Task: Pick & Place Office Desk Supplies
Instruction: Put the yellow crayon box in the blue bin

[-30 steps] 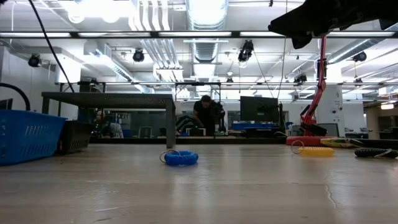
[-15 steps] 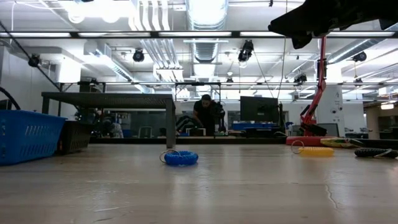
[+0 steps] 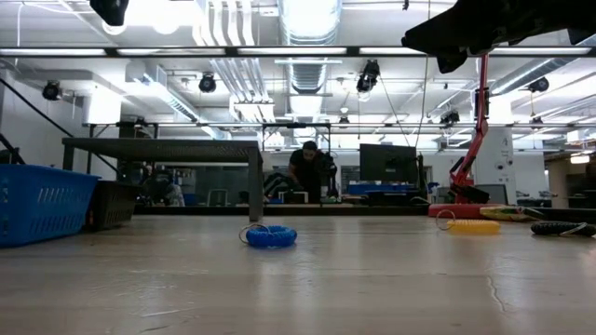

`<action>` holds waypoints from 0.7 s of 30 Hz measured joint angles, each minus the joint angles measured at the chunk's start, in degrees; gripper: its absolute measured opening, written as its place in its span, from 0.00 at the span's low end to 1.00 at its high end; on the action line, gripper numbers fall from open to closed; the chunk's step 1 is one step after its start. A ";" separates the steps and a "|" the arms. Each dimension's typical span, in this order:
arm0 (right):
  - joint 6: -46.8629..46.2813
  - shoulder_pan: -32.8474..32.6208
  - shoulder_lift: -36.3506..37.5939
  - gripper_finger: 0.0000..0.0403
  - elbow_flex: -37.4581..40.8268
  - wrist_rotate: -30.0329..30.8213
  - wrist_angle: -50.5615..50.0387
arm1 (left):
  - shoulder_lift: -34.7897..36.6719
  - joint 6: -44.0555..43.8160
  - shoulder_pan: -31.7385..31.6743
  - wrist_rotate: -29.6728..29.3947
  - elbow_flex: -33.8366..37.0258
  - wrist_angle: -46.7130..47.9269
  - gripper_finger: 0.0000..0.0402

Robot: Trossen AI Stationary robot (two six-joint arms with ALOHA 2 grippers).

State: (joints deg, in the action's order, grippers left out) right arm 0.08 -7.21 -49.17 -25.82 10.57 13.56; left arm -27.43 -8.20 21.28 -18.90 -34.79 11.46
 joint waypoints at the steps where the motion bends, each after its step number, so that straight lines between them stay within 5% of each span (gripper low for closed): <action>1: 0.03 -0.01 0.00 0.17 0.00 0.02 0.00 | 0.01 -0.55 0.00 -0.10 0.00 -0.01 0.58; 21: 8.90 -0.02 -0.02 0.17 0.00 0.00 0.37 | -0.05 -0.99 0.00 -2.10 2.09 1.41 0.58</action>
State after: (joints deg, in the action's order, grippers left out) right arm 8.97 -7.22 -49.19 -25.82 10.56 13.93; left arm -27.49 -9.19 21.28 -21.00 -32.70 12.87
